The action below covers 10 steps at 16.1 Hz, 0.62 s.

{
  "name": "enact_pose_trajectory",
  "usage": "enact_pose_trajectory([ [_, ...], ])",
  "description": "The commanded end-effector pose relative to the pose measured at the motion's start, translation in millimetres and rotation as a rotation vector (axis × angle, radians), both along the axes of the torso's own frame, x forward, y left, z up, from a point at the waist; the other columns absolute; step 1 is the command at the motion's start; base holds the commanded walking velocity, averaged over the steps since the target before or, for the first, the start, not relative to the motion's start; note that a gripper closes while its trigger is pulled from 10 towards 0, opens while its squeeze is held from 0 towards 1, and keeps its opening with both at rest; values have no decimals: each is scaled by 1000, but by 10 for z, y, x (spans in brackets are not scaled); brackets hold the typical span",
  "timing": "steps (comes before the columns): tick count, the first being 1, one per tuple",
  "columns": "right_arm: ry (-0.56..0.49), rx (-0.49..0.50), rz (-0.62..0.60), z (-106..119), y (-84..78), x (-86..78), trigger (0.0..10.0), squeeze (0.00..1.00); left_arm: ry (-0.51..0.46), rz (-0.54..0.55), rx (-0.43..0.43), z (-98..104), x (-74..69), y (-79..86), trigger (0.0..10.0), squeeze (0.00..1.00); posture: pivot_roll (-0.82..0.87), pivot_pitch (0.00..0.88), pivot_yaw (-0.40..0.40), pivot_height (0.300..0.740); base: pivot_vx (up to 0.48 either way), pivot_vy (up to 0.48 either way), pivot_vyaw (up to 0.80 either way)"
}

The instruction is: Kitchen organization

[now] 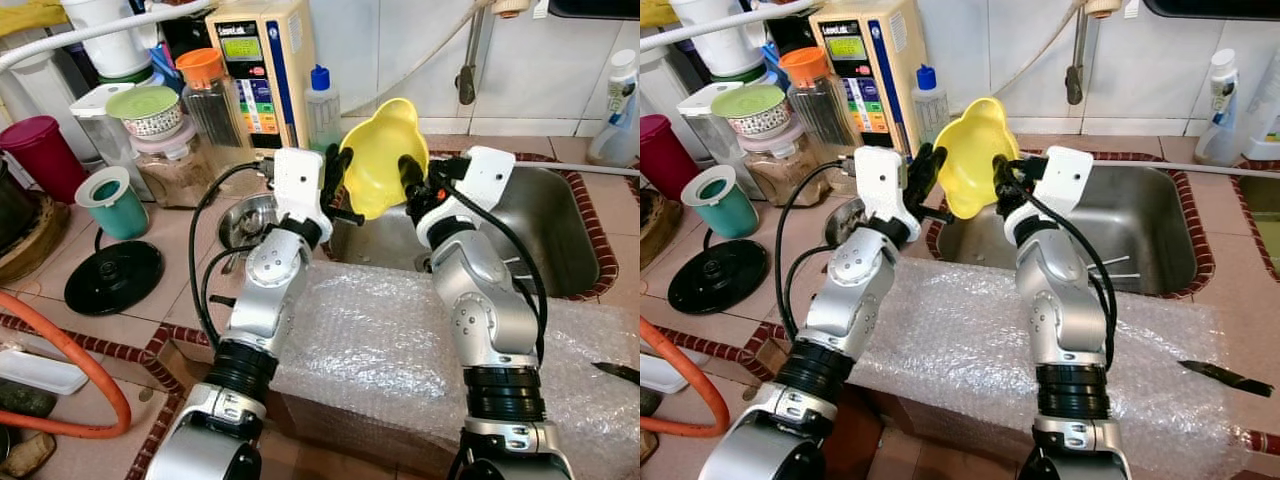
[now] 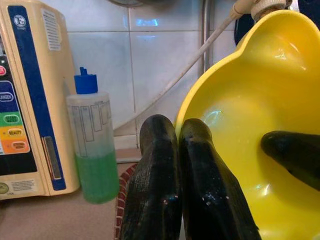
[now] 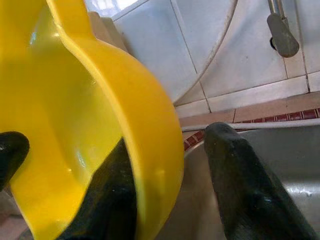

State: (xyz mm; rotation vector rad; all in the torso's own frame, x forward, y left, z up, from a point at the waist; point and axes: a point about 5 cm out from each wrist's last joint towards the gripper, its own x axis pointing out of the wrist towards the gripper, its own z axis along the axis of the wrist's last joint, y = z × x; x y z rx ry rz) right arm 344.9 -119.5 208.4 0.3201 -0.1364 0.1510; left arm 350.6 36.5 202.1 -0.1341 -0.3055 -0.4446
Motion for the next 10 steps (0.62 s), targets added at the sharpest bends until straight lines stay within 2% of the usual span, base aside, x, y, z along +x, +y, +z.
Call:
enact_pose_trajectory([
  [1, 8, 7, 0, -1, 1, -4, 0, 0, -8, 2, -32, 28, -21, -4, 0, 0, -118, 0, 133, 740, 0, 0, 0],
  [6, 19, 47, -13, -2, -8, 31, 0, 0, -7, -28, -39, 60, -22, -41, 0, 0, -119, 0, 147, 740, 0, 0, 0],
  [7, 32, 73, -38, -11, -34, 43, 0, 0, 0, -50, -38, 54, -34, -59, 706, 0, -114, 0, 154, 740, 0, 0, 0],
  [10, 89, 112, -89, -113, -106, 43, 0, 0, 7, -92, -46, 30, -87, -95, 3882, 0, -107, 0, 148, 740, 0, 0, 0],
])
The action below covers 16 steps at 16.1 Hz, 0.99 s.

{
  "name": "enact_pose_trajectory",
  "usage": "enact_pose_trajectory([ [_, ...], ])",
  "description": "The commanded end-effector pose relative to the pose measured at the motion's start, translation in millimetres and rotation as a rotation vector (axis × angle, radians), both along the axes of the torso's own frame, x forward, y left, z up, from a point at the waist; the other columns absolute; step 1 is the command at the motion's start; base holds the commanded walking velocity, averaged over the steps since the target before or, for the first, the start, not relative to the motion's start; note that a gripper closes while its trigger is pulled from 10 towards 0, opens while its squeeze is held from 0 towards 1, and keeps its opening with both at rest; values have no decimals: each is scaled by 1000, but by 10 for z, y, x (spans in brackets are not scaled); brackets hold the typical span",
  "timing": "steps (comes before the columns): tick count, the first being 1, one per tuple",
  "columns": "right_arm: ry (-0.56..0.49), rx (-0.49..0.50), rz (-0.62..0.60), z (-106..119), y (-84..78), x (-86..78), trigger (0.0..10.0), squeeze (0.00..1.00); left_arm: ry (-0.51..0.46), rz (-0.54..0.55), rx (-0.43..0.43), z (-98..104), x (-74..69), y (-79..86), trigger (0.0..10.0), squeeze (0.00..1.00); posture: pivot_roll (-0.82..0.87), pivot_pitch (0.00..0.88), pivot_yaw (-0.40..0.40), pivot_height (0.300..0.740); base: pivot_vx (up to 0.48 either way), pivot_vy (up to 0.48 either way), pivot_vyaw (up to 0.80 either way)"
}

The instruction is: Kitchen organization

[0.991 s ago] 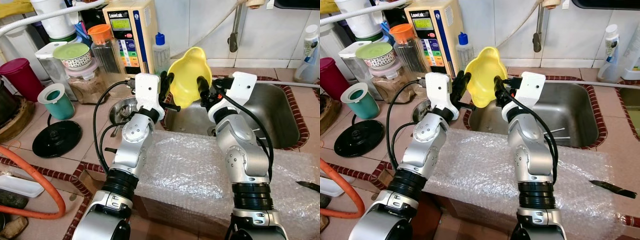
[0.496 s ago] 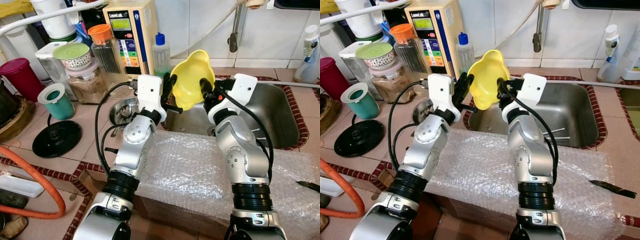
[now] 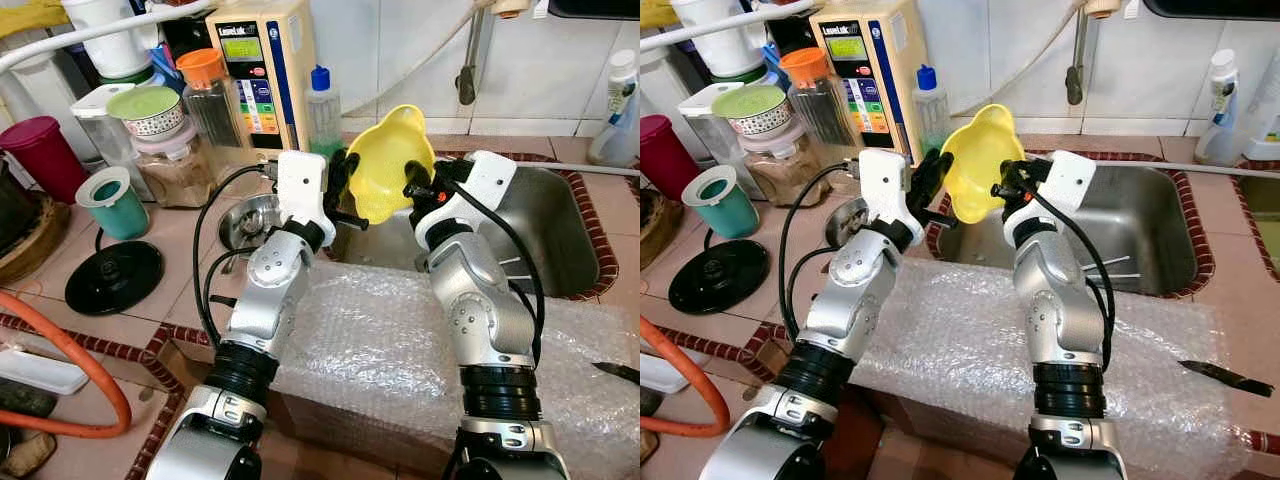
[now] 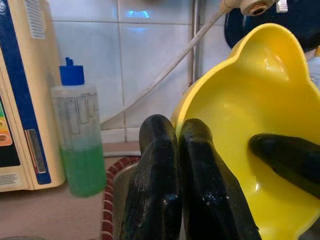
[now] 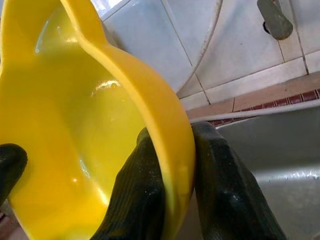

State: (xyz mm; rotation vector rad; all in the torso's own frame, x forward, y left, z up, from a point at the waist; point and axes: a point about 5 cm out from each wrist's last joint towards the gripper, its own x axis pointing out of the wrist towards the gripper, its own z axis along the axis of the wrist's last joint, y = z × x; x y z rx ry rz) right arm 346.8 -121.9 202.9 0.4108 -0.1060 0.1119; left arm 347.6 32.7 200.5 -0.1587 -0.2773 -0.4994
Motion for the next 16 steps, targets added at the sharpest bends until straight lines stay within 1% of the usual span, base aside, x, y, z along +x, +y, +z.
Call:
enact_pose_trajectory([
  [1, 67, 19, -73, -91, -106, 25, 0, 0, -15, -45, -38, 24, -72, -70, 5059, 0, -107, 0, 148, 740, 0, 0, 0],
  [2, 69, 17, -78, -93, -120, 28, 0, 0, -14, -46, -37, 20, -75, -73, 8471, 0, -110, 0, 146, 740, 0, 0, 0],
  [3, 87, 18, -99, -116, -163, 31, 0, 0, -13, -54, -39, 15, -87, -80, 10000, 0, -110, 0, 144, 740, 0, 0, 0],
  [4, 98, 14, -113, -140, -188, 31, 0, 0, -7, -54, -41, 2, -94, -82, 10000, 545, -109, 0, 143, 740, 0, 0, 0],
  [5, 123, -7, -143, -194, -231, 38, 0, 0, 11, -61, -48, -27, -102, -96, 10000, 1000, -108, 0, 139, 740, 0, 0, 0],
  [6, 132, -12, -160, -216, -255, 48, 0, 0, 26, -75, -44, -50, -109, -116, 10000, 1000, -107, 0, 135, 740, 0, 0, 0],
  [7, 130, -54, -196, -233, -316, 74, 0, 0, 88, -117, -46, -128, -125, -174, 10000, 1000, -107, 0, 125, 740, 0, 0, 0],
  [8, 113, -87, -213, -225, -347, 96, 0, 0, 127, -135, -42, -182, -129, -189, 10000, 1000, -106, 0, 118, 740, 0, 0, 0],
  [9, 105, -151, -232, -229, -375, 122, 0, 0, 172, -169, -48, -239, -151, -212, 10000, 1000, -99, 0, 112, 740, 0, 0, 0],
  [11, 60, -303, -244, -252, -382, 197, 0, 0, 218, -269, 9, -349, -251, -202, 10000, 1000, -62, 0, 96, 740, 0, 0, 0],
  [12, 58, -389, -249, -314, -395, 220, 0, 0, 247, -299, 59, -424, -294, -176, 10000, 1000, -45, 0, 94, 740, 0, 0, 0],
  [13, 65, -473, -252, -391, -421, 237, 0, 0, 270, -308, 88, -481, -325, -127, 10000, 1000, -29, 0, 95, 740, 0, 0, 0],
  [14, 81, -517, -261, -458, -458, 241, 0, 0, 296, -327, 111, -530, -357, -94, 10000, 1000, -14, 0, 96, 740, 0, 0, 0],
  [15, 106, -560, -282, -526, -525, 241, 0, 0, 292, -327, 154, -563, -389, -54, 10000, 1000, 1, 0, 99, 740, 0, 0, 0],
  [16, 124, -602, -308, -591, -606, 242, 0, 0, 310, -335, 185, -604, -425, -11, 10000, 1000, 6, 0, 100, 740, 0, 0, 0],
])
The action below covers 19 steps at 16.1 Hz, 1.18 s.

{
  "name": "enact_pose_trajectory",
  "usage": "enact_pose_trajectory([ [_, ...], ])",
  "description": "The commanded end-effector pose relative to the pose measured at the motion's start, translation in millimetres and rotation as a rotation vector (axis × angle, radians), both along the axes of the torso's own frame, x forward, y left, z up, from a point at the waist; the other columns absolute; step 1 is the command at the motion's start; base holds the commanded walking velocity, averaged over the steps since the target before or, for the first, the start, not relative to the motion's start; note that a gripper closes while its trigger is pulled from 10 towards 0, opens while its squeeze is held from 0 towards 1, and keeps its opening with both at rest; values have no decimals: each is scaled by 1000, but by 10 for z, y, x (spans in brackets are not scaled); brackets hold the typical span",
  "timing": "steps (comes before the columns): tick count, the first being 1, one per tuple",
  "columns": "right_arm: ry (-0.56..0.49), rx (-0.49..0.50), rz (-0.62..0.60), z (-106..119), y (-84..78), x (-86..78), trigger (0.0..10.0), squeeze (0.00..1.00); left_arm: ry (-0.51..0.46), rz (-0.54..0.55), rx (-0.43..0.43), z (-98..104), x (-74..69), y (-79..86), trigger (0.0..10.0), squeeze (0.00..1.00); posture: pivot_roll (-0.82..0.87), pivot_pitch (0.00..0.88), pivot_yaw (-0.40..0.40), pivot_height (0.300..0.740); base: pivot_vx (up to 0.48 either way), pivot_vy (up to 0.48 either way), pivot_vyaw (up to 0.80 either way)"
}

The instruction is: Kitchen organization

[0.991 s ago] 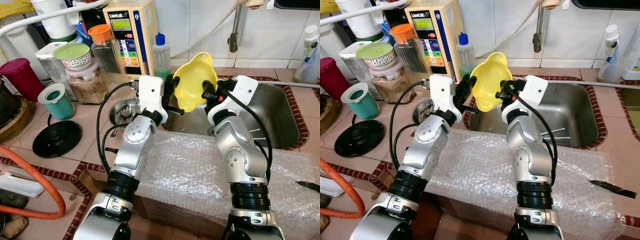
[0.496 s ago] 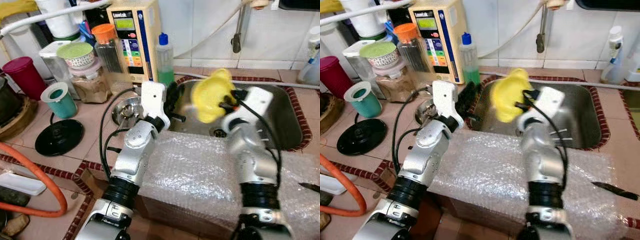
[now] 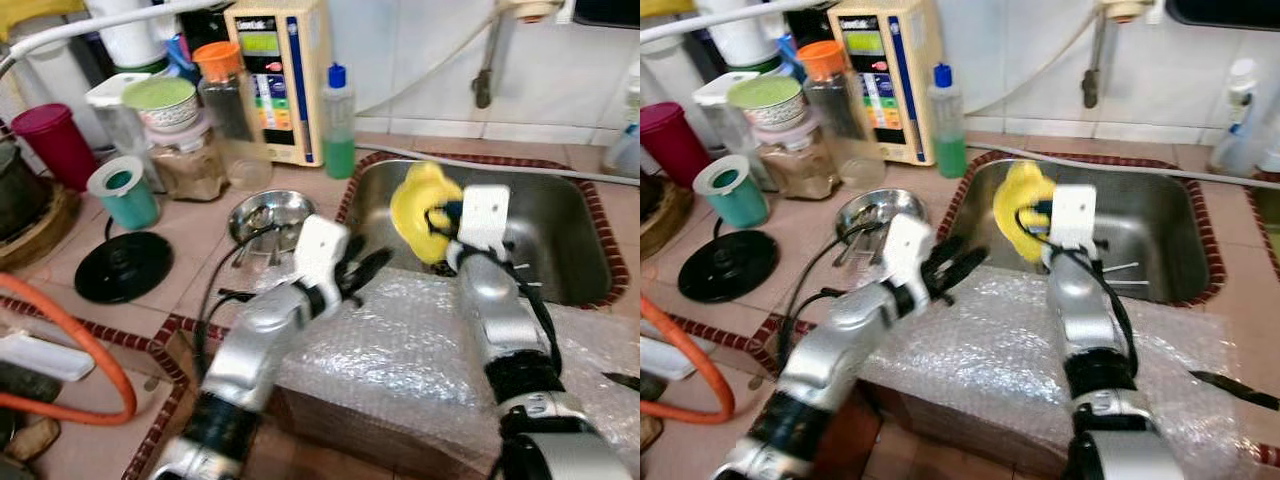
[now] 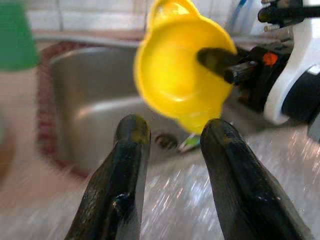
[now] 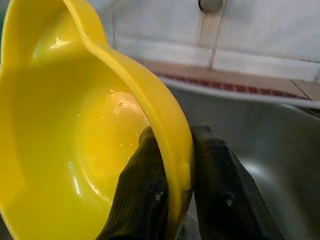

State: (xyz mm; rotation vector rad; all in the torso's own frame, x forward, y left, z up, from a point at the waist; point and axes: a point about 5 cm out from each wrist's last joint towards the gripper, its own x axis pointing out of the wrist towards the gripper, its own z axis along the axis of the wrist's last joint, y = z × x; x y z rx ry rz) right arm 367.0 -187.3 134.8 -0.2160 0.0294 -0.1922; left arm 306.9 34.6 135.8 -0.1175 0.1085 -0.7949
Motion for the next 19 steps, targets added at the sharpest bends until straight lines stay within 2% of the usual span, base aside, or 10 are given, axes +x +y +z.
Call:
enact_pose_trajectory([
  [1, -20, -78, -4, 57, 7, 42, 0, 0, -22, -17, 33, 33, -21, -3, 10000, 1000, 11, 0, 102, 740, 0, 0, 0],
  [3, 19, -181, -65, 1, -110, 38, 0, 0, -32, -4, 72, 30, -12, 53, 10000, 1000, 20, 0, 110, 740, 0, 0, 0],
  [4, 37, -202, -101, -31, -174, 25, 2863, 0, -34, 2, 91, 27, -5, 91, 10000, 1000, 27, 0, 113, 740, 0, 0, 0],
  [5, 44, -185, -116, -62, -206, 18, 2039, 0, -33, 13, 109, 25, 0, 137, 10000, 1000, 26, 0, 114, 740, 0, 0, 0],
  [6, 50, -168, -126, -95, -220, 12, 4275, 769, -27, 25, 121, 19, 0, 167, 10000, 1000, 26, 0, 114, 740, 0, 0, 0],
  [7, 61, -123, -130, -137, -212, 9, 10000, 1000, -26, 24, 127, 17, 2, 178, 10000, 1000, 25, 0, 113, 740, 0, 0, 0],
  [12, 118, -68, -103, -196, -85, 47, 10000, 1000, -36, 27, 140, 41, 20, 129, 10000, 1000, 38, 0, 89, 740, 0, 0, 0],
  [15, 170, 5, -95, -228, -7, 81, 10000, 1000, -24, 49, 137, 20, 3, 156, 10000, 1000, 33, 0, 78, 740, 0, 0, 0],
  [17, 256, 146, -79, -310, 48, 82, 10000, 1000, -20, 52, 134, 14, 0, 142, 10000, 1000, 26, 0, 69, 740, 0, 0, 0],
  [19, 353, 362, -112, -406, 51, 60, 10000, 1000, -20, 53, 126, 35, 11, 106, 10000, 1000, 17, 0, 65, 740, 0, 0, 0],
])
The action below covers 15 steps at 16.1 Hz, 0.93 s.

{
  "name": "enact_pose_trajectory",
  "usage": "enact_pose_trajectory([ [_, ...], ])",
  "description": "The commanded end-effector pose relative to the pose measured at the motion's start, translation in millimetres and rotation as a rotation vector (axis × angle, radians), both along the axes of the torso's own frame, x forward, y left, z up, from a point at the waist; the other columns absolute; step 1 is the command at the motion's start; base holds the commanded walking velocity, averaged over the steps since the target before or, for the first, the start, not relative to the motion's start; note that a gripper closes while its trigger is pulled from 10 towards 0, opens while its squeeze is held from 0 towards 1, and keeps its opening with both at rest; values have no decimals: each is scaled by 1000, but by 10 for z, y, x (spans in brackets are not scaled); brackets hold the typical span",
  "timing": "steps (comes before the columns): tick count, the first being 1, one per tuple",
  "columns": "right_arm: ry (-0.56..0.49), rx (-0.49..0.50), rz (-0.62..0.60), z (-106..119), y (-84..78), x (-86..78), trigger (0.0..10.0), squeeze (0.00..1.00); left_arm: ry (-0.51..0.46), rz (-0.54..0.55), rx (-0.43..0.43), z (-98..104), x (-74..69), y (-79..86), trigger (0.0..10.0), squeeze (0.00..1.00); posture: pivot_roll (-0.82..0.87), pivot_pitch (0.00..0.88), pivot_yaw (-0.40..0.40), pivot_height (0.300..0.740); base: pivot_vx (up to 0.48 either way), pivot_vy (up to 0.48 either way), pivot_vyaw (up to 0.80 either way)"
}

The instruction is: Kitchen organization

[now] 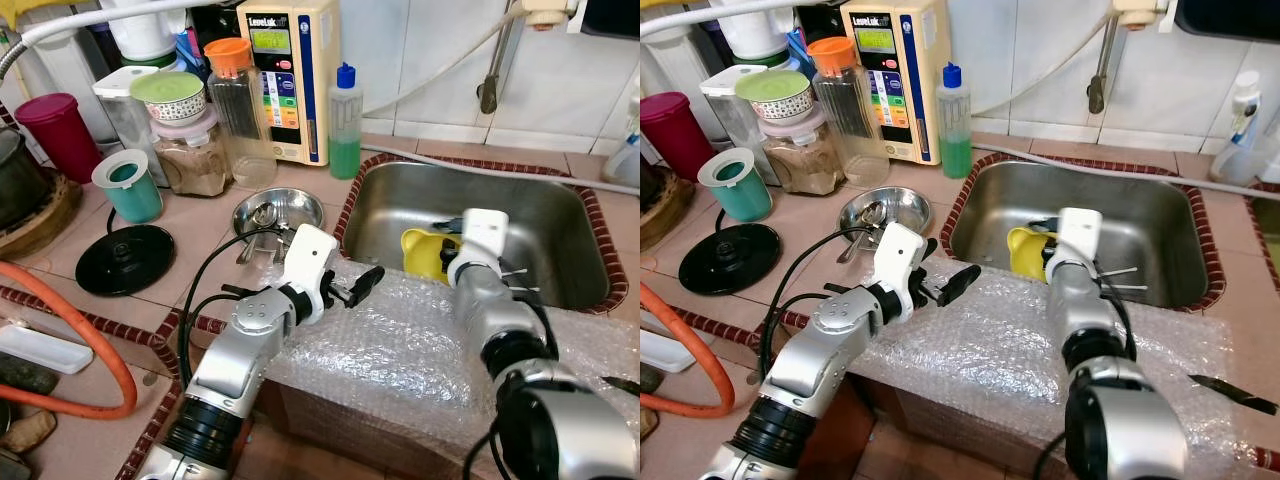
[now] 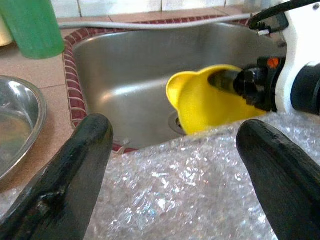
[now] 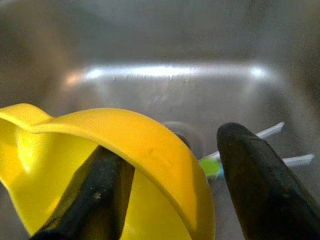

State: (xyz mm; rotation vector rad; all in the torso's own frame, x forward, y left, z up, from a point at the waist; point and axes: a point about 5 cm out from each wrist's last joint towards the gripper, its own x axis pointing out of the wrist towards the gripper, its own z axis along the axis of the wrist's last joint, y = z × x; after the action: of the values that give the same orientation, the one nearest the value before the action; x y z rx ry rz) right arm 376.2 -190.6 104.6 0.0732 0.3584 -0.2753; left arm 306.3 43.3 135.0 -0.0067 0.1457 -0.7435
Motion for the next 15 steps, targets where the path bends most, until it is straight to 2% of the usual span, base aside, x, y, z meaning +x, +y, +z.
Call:
enact_pose_trajectory([
  [1, 62, 81, 5, -107, 87, -32, 10000, 1000, -15, 10, 6, 46, 18, 15, 10000, 1000, 15, 0, 65, 740, 0, 0, 0],
  [2, 81, 148, -30, -128, 91, -38, 10000, 1000, -13, 16, -1, 53, 22, 5, 10000, 1000, 10, 0, 64, 740, 0, 0, 0],
  [4, 72, 188, -65, -110, 92, -24, 10000, 1000, -21, 26, -6, 76, 33, -8, 10000, 1000, 4, 0, 68, 740, 0, 0, 0],
  [7, 62, 44, 5, -44, 112, 16, 10000, 1000, -34, 94, -38, 114, 88, 17, 10000, 1000, -13, 0, 74, 740, 0, 0, 0],
  [8, 68, 82, -2, -36, 99, 21, 10000, 1000, -40, 109, -47, 129, 106, 34, 10000, 1000, -16, 0, 74, 740, 0, 0, 0],
  [9, 80, 5, 30, -28, 36, 18, 10000, 1000, -41, 115, -52, 141, 130, 45, 10000, 1000, -25, 0, 73, 740, 0, 0, 0],
  [10, 90, -7, 57, -39, 25, 12, 10000, 1000, -43, 115, -51, 145, 141, 48, 10000, 1000, -25, 0, 73, 740, 0, 0, 0],
  [11, 58, 6, 22, -21, -59, 6, 10000, 1000, -45, 116, -50, 144, 146, 48, 10000, 1000, -34, 0, 74, 740, 0, 0, 0],
  [12, 76, -13, 6, -45, -140, -20, 10000, 1000, -42, 124, -60, 146, 153, 38, 10000, 1000, -39, 0, 76, 740, 0, 0, 0],
  [13, 82, 12, 20, -67, -180, -38, 10000, 1000, -44, 120, -58, 147, 144, 13, 10000, 1000, -42, 0, 78, 740, 0, 0, 0],
  [14, 91, -76, -33, -57, -286, -59, 10000, 1000, -45, 119, -58, 150, 140, 6, 10000, 1000, -43, 0, 76, 740, 0, 0, 0],
  [15, 82, 8, -15, -62, -272, -56, 10000, 1000, -51, 132, -55, 157, 151, 18, 10000, 1000, -43, 0, 80, 740, 0, 0, 0],
])
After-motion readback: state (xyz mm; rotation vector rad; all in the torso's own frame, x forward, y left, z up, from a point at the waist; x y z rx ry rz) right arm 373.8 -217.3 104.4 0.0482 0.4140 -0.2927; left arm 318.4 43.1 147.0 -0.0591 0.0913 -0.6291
